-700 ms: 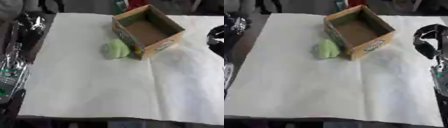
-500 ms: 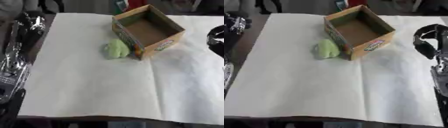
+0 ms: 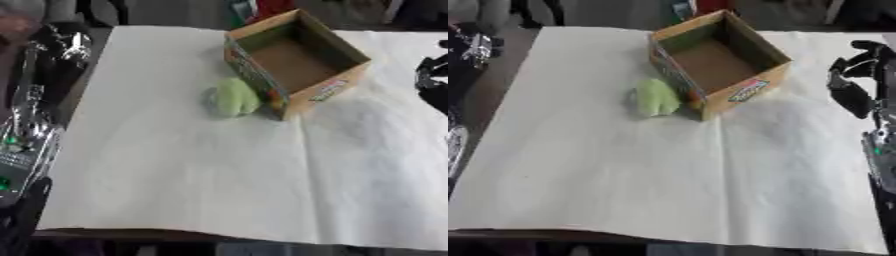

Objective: Pick up objects on the table and place them in the box.

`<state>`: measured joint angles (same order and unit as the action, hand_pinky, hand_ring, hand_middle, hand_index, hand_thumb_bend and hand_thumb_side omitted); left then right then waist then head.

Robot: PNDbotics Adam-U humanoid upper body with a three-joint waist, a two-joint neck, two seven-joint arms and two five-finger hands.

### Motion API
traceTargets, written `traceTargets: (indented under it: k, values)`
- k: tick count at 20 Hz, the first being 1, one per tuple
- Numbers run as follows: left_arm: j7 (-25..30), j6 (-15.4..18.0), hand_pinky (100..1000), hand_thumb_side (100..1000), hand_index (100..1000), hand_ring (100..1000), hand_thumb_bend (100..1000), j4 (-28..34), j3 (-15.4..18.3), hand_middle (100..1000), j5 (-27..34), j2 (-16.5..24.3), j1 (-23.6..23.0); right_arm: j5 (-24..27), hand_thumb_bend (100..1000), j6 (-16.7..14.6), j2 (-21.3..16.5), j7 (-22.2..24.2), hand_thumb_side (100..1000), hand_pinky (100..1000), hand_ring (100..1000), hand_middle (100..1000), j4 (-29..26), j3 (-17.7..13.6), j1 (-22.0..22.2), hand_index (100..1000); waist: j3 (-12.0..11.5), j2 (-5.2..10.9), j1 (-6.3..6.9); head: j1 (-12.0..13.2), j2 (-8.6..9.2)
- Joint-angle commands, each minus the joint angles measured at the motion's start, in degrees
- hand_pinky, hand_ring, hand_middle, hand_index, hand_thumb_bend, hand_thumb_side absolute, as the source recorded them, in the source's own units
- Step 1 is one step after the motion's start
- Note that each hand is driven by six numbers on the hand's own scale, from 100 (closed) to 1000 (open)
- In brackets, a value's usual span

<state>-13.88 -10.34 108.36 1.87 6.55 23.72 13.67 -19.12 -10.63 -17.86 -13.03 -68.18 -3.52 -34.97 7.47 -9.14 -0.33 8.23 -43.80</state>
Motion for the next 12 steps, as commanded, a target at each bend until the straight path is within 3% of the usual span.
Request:
traceTargets:
  k: [1,7,12]
  values:
    - [0.5,0.1,776,429,663,720,100,0.8,-0.1,665,-0.1,1.2,0.9,0.3,100,0.0,-0.9,-0.1,100,629,506,506,-1.2,-0.3,-0.8,760,0.2,0.73,0.06,0.1,-0.32]
    - [2.6,-0.1,772,392,675,736,141,-0.2,-1.7,681,-3.5,2.7,3.4,0.4,100,0.0,-0.8,0.1,100,629,505,506,-1.2,-0.1,-0.8,757,0.3,0.79,0.22,0.3,-0.32]
    - [8.1,-1.4,769,344,697,763,211,-3.7,-5.2,710,-13.3,4.8,8.0,0.3,100,0.0,-0.5,0.3,100,629,505,506,-1.2,0.0,-0.8,754,0.7,0.95,0.19,0.5,-0.32]
